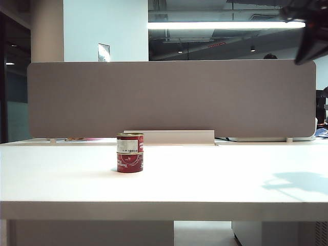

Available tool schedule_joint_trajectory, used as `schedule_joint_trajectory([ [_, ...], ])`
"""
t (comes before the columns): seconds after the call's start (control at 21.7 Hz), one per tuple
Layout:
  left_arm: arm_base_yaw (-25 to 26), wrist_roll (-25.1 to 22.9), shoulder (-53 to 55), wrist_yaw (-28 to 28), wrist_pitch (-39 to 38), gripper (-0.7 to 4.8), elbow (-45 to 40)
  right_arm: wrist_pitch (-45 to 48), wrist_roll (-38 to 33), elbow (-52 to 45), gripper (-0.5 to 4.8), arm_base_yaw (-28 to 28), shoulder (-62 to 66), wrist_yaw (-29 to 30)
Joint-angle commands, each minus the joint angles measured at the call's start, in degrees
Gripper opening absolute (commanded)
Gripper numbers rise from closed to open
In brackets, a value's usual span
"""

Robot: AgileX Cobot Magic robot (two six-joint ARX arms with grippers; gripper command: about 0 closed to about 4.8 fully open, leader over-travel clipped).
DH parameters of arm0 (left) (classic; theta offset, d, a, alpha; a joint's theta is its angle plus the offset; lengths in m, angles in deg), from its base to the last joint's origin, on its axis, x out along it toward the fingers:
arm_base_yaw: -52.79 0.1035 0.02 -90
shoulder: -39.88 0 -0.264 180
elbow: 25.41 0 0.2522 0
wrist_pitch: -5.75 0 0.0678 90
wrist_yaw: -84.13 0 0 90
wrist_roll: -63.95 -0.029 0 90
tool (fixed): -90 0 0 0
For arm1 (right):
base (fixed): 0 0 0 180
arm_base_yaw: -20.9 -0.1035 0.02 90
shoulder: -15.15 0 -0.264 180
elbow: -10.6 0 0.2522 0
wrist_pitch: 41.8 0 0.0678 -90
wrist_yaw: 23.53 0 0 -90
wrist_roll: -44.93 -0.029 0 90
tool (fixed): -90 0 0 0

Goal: Stack a can of tomatoes on the right onto the can of tomatoes on the left.

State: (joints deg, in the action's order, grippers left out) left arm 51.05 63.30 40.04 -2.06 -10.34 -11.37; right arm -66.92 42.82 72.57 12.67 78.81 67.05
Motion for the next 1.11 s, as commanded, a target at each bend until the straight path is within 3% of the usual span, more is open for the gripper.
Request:
schedule_joint_trajectory([
  [0.05, 0.1, -0.4, 0.1, 0.0, 0.7, -0.06, 0.2, 6.0, -3.0, -8.0, -0.06, 0.1, -7.0, -2.6],
  [0.37, 0.1, -0.4, 0.1, 0.0, 0.7, -0.06, 0.2, 7.2, -6.5, -22.8, -0.06, -0.9, -19.3, -8.5],
  [0.78, 0.0, -0.4, 0.1, 0.0, 0.7, -0.06, 0.2, 8.5, -6.7, -38.7, -0.06, 2.6, -42.4, -7.9],
  [0.97, 0.0, -0.4, 0.1, 0.0, 0.7, -0.06, 0.2, 7.7, -6.7, -42.3, -0.06, 6.1, -50.5, -1.0],
  [1.11, 0.0, -0.4, 0.1, 0.0, 0.7, -0.06, 0.2, 6.6, -6.7, -43.4, -0.06, 7.0, -53.4, 0.0],
])
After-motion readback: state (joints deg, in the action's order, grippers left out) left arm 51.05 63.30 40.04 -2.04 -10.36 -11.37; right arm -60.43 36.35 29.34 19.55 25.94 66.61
